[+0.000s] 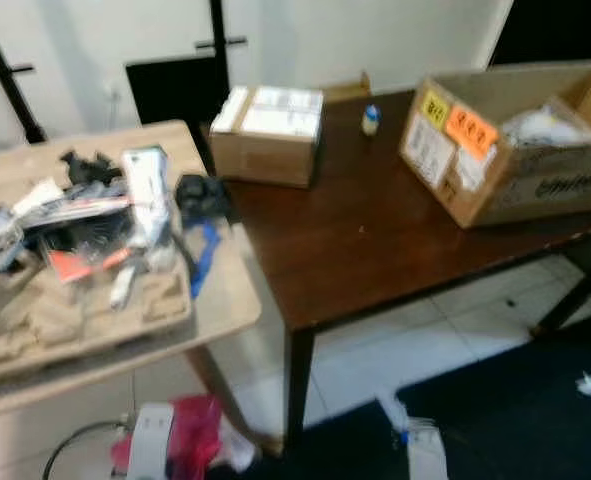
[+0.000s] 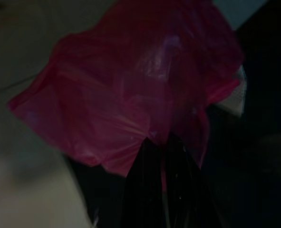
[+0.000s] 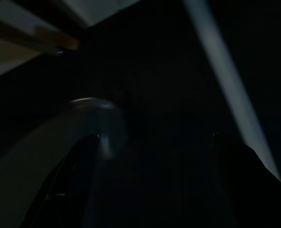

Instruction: Picking trash to rubbish bin

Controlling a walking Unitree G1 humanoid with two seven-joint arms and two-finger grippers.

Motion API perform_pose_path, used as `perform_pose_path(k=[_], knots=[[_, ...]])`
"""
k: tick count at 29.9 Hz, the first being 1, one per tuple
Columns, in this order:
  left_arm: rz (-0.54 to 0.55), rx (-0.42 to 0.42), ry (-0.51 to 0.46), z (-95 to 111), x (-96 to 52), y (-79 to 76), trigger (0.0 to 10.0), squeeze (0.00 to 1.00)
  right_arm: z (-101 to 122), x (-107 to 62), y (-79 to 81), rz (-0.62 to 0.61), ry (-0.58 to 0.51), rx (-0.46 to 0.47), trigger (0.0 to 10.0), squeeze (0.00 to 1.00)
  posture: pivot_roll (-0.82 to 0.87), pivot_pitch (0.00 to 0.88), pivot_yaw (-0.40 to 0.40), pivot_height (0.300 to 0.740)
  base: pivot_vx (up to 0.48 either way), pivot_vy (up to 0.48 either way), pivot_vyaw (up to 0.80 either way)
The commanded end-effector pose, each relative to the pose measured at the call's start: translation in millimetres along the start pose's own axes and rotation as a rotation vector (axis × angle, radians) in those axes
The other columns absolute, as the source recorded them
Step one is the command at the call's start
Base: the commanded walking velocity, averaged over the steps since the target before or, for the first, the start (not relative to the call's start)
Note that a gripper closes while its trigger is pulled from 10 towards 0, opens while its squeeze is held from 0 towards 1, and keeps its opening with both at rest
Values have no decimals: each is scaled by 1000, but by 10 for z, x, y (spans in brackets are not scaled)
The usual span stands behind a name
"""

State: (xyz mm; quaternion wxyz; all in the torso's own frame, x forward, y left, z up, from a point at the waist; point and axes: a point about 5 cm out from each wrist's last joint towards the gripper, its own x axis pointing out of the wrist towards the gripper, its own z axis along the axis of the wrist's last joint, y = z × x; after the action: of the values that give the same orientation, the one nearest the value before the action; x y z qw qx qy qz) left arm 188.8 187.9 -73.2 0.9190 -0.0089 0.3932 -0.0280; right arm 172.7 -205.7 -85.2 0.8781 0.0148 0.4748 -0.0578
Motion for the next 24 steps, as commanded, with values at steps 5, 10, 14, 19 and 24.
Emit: perform_pose_path(k=[5, 10, 14, 19, 24], knots=[[10, -25, 15, -103, -40, 49, 10000, 0, -128, -12, 32, 35, 56, -20, 10000, 0, -29, 115, 36, 740, 0, 0, -593], [-10, -12, 22, -112, -40, 40, 10000, 0, -143, -12, 57, 57, 68, -25, 10000, 0, -30, 115, 35, 740, 0, 0, 0], [-35, -10, 28, -119, -37, 12, 10000, 0, -122, -9, 69, 63, 56, -15, 10000, 0, -32, 114, 37, 740, 0, 0, 0], [-43, -32, 25, -99, -22, -22, 10000, 43, -105, -5, 70, 67, 52, -16, 10000, 0, -36, 116, 34, 740, 0, -173, 0], [-29, -53, 5, -29, 4, -21, 10000, 55, -95, -4, 66, 69, 48, -12, 10000, 0, -40, 122, 34, 740, 0, -424, 0]])
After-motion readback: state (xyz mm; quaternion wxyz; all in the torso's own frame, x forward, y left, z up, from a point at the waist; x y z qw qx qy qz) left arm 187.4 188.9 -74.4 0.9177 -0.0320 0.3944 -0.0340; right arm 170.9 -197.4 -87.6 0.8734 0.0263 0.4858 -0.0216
